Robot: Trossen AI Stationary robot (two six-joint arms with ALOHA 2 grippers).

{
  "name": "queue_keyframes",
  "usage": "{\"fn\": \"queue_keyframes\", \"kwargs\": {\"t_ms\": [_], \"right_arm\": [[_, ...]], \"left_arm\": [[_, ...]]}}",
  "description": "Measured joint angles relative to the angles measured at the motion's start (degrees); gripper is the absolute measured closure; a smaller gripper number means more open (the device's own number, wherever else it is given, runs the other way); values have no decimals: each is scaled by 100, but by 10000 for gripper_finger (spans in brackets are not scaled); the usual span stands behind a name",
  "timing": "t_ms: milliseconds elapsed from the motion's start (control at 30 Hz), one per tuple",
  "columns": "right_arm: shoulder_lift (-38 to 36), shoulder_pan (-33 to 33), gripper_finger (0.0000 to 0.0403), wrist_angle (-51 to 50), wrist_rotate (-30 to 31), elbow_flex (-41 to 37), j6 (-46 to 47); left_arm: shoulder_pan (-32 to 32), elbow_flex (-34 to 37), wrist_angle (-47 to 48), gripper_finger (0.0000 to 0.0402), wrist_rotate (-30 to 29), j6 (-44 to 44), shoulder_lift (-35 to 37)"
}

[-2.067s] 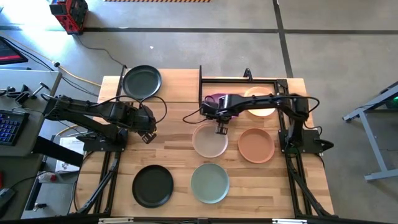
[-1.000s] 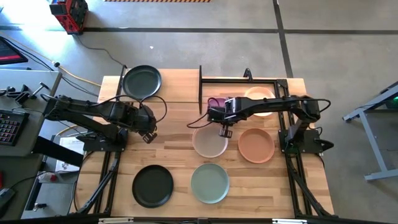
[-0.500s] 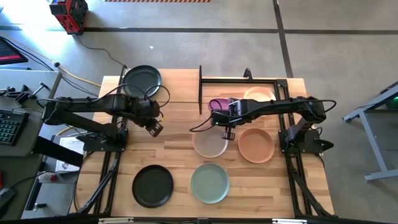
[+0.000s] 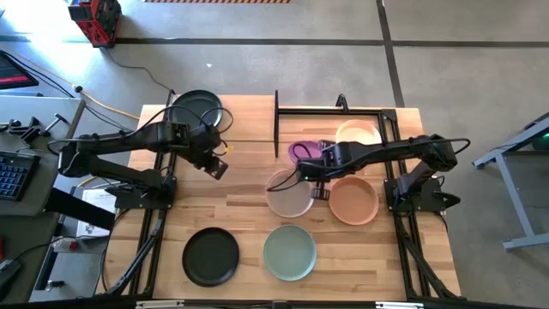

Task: Place and stack plates onto a shelf
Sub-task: Stack the violet plate on top of the black plate on the shelf

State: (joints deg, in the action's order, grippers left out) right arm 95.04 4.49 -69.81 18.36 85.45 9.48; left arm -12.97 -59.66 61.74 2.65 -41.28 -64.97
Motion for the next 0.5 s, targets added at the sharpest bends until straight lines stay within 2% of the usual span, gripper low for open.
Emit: {"fn": "queue_keyframes", "kwargs": {"t_ms": [267,500], "right_arm": [[0,268,403,-174,-14,0,223],[4,521,403,-180,-13,0,181]], "left_arm": [[-143,0,-124,330,57,1,0],[-247,0,-531,330,578,-7,0]]}}
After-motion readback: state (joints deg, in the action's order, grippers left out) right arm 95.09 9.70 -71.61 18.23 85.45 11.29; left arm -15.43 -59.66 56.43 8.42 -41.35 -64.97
